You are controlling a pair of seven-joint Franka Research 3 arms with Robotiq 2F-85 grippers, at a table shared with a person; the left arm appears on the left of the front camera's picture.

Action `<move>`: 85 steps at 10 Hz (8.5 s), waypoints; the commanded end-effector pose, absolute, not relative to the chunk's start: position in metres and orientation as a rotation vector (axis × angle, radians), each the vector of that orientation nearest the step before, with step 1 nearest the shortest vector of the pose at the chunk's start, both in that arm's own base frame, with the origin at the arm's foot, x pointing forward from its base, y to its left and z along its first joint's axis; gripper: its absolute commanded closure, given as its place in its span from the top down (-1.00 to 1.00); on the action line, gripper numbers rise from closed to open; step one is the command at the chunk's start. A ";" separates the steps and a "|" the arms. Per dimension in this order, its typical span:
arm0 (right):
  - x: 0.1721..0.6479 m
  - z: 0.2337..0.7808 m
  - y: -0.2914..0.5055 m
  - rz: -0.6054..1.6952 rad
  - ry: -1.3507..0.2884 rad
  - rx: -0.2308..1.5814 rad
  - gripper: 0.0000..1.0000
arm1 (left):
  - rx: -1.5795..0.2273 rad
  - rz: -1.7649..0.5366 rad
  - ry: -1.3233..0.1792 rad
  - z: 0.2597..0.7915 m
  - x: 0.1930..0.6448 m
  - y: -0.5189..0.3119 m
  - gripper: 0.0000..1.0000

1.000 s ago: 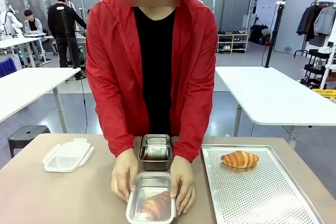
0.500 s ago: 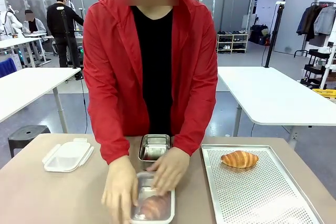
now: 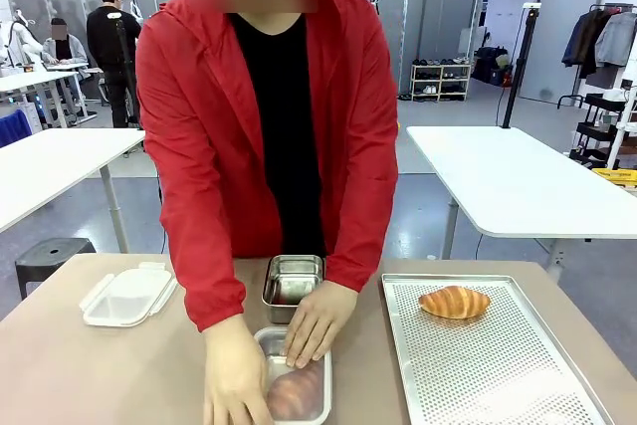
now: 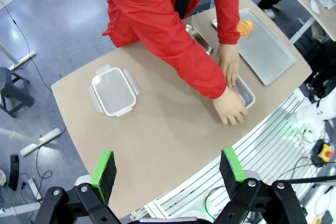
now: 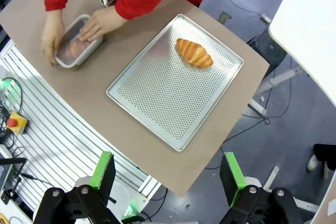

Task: Place the bread into the airtight container.
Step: Pick up a Butter Roll and place it into an empty Airtight Container.

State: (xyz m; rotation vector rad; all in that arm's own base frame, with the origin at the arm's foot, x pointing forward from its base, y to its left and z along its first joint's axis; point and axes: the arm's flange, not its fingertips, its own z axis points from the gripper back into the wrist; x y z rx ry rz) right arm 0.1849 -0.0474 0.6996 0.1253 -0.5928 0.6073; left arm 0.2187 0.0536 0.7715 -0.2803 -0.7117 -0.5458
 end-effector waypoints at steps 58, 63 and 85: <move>0.583 0.377 0.074 1.487 -0.145 0.022 1.00 | -0.270 -0.560 -0.708 0.774 0.219 0.054 1.00; 0.596 0.326 0.070 1.487 -0.052 -0.011 1.00 | -0.270 -0.560 -0.708 0.774 0.219 0.054 1.00; 0.584 0.479 0.157 1.376 -0.035 0.027 -0.39 | -0.270 -0.560 -0.708 0.774 0.219 0.054 1.00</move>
